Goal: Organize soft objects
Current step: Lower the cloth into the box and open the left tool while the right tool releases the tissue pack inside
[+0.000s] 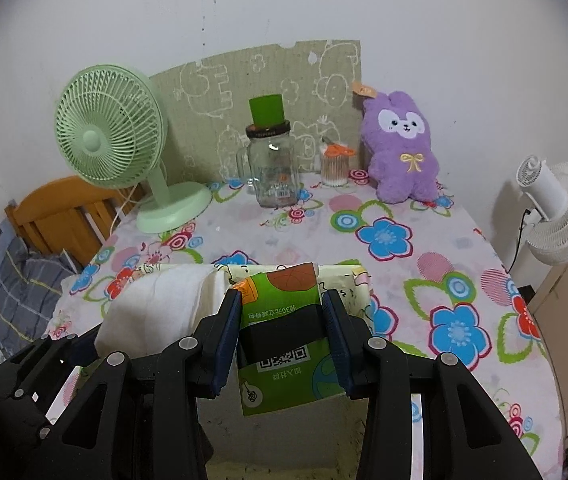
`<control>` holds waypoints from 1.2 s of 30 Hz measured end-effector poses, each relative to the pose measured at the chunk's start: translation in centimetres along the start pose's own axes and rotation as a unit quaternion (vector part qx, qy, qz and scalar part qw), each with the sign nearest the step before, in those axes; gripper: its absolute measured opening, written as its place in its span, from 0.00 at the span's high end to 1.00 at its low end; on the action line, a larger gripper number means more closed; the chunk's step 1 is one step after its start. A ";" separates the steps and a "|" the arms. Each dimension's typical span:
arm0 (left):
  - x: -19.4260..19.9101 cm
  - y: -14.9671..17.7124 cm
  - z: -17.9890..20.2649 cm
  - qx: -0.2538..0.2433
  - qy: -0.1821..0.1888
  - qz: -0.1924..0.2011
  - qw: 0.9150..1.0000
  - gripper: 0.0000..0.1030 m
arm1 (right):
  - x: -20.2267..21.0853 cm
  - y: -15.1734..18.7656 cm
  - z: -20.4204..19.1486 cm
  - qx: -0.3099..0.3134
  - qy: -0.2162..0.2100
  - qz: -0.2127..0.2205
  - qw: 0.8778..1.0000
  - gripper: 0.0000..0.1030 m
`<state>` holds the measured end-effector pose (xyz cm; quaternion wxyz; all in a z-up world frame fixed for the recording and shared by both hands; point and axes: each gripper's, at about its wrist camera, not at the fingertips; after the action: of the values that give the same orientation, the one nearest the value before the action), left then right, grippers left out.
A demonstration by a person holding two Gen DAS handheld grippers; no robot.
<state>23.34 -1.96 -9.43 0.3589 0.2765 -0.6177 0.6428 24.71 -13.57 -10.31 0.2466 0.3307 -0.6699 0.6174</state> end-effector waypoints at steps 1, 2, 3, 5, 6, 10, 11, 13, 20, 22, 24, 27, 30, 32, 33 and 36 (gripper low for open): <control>-0.2 0.0 -0.1 0.003 0.000 -0.003 1.000 0.25 | -0.2 -0.1 0.0 0.000 0.000 -0.001 1.000 0.57; -0.4 -0.1 -0.2 0.005 0.001 -0.004 1.000 0.22 | -0.4 -0.1 0.0 0.000 -0.001 -0.003 1.000 0.57; -0.4 -0.1 -0.2 0.003 0.003 -0.002 1.000 0.20 | -0.6 -0.2 -0.1 0.001 -0.002 -0.004 1.000 0.57; -0.5 0.0 0.1 -0.004 0.004 -0.002 1.000 0.17 | -0.9 -0.2 -0.1 0.003 -0.001 -0.005 1.000 0.57; -0.5 0.0 0.2 -0.006 0.004 -0.001 1.000 0.14 | -1.0 -0.2 -0.1 0.003 0.001 -0.005 1.000 0.55; -0.6 0.0 0.5 -0.012 0.006 -0.001 1.000 0.11 | -1.3 -0.3 -0.2 0.009 0.005 -0.010 1.000 0.52; -0.6 0.0 0.4 -0.012 0.007 -0.001 1.000 0.11 | -1.4 -0.3 -0.2 0.010 0.007 -0.011 1.000 0.46; -0.5 0.0 0.5 -0.013 0.008 -0.001 1.000 0.09 | -1.1 -0.3 -0.2 0.009 0.015 -0.007 1.000 0.27; 0.8 0.1 1.0 -0.019 0.005 0.014 1.000 0.07 | 0.5 0.0 0.3 -0.003 0.020 0.007 1.000 0.10; 1.4 0.2 1.3 -0.021 -0.002 0.019 1.000 0.07 | 0.9 0.1 0.4 -0.006 0.018 0.008 1.000 0.09; 2.0 0.4 1.5 -0.022 -0.011 0.023 0.999 0.06 | 1.5 0.2 0.4 -0.006 0.022 0.010 1.000 0.06; 3.0 0.6 1.9 -0.026 -0.016 0.031 0.999 0.05 | 2.6 0.4 0.5 -0.007 0.030 0.014 0.999 0.06; 4.0 0.9 2.2 -0.027 -0.020 0.041 0.999 0.03 | 3.7 0.6 0.7 -0.008 0.023 0.023 0.999 0.06; 4.7 1.0 2.3 -0.028 -0.019 0.047 0.998 0.03 | 4.5 0.8 0.7 -0.006 0.022 0.029 0.999 0.06; 5.1 1.1 2.4 -0.028 -0.019 0.050 0.998 0.03 | 4.9 0.9 0.7 -0.005 0.021 0.033 0.999 0.06; 6.0 1.4 2.6 -0.028 -0.022 0.059 0.998 0.03 | 6.0 1.0 0.5 0.002 0.021 0.039 0.999 0.05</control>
<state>18.45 -3.82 -5.28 0.3146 0.2434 -0.6582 0.6391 20.06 -14.91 -6.63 0.2357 0.2921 -0.6758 0.6343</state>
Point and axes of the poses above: each gripper's, at about its wrist camera, not at the fingertips, and x roughly against the way its jaws point, z to its right, y to its underside, and after that the axes turned 9 degrees about -z, right-handed
